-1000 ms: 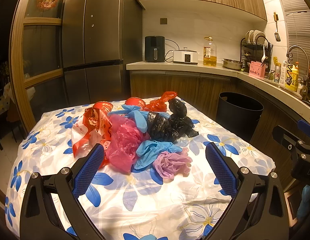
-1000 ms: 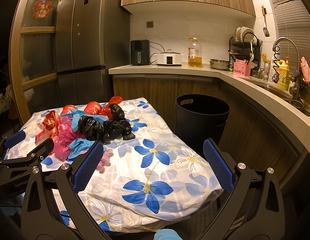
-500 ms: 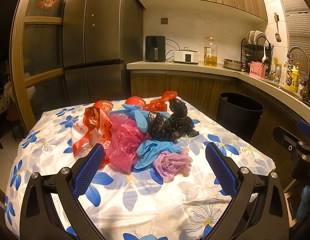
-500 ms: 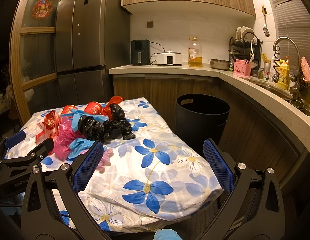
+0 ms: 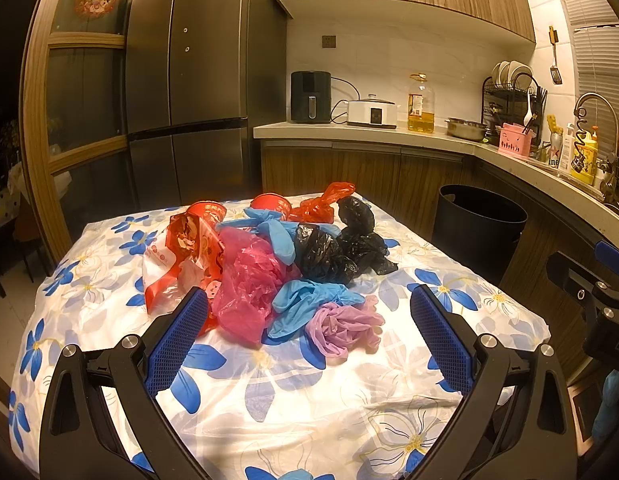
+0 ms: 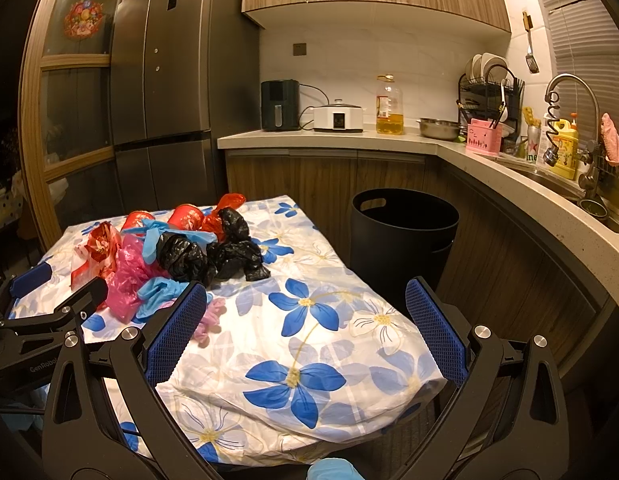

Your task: Collect trash

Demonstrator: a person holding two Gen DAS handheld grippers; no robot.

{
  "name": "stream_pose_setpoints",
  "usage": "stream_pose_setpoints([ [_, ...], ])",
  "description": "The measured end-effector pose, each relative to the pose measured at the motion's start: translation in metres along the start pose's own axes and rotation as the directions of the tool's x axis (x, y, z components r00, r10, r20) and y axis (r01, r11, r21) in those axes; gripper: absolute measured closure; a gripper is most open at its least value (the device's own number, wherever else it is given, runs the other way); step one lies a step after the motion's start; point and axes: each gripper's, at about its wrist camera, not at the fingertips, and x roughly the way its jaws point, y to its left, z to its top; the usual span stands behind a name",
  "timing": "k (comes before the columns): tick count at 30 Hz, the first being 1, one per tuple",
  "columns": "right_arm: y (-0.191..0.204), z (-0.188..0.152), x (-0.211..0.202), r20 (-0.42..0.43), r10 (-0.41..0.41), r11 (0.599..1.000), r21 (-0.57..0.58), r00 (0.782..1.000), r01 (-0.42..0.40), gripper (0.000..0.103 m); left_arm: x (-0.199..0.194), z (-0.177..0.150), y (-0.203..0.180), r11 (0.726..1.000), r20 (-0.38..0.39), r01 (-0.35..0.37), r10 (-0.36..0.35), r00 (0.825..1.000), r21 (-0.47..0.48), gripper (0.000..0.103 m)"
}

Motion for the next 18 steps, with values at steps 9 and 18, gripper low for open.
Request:
stream_pose_setpoints([
  [9, 0.006, 0.000, 0.002, -0.003, 0.006, 1.000, -0.002, 1.000, -0.006, 0.005, 0.003, -0.001, 0.004, 1.000, -0.001, -0.008, 0.008, 1.000, -0.015, 0.006],
  [18, 0.009, -0.004, 0.017, -0.008, 0.040, 0.999, -0.009, 0.999, -0.040, 0.005, 0.012, -0.012, 0.025, 0.997, -0.020, -0.042, 0.041, 0.999, -0.065, 0.006],
])
